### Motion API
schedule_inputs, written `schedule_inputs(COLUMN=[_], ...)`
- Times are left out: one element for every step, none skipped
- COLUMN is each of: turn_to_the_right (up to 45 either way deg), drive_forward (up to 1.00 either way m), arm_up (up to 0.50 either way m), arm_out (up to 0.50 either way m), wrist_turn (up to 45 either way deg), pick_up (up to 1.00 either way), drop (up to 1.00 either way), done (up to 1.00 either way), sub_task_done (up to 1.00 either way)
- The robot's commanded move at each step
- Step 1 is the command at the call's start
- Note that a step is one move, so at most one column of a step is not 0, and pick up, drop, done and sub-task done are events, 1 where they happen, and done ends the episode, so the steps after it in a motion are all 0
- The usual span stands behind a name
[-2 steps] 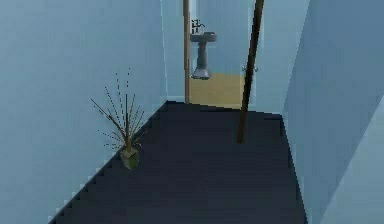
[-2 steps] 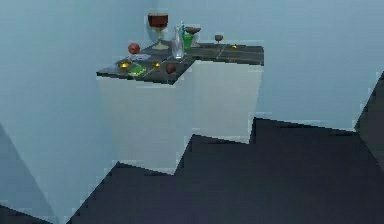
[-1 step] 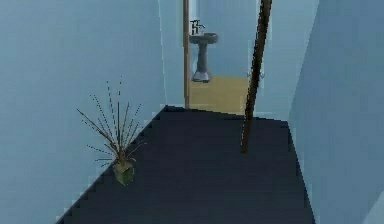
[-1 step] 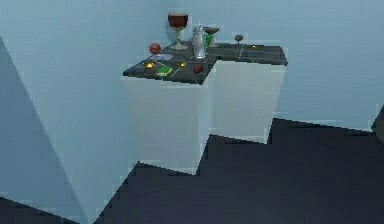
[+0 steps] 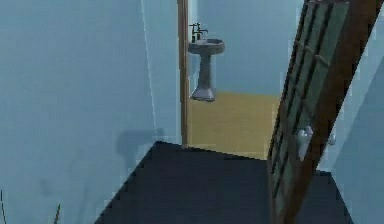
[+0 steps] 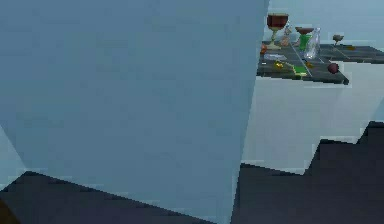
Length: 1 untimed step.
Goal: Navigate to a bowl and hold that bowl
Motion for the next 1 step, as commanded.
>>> schedule_inputs(turn_to_the_right=[-3.0], drive_forward=[0.00], arm_up=[0.00], arm_out=[0.00], wrist_turn=[0.0], pick_up=[0.00], drop=[0.00], done=[0.00], sub_task_done=[0.00])
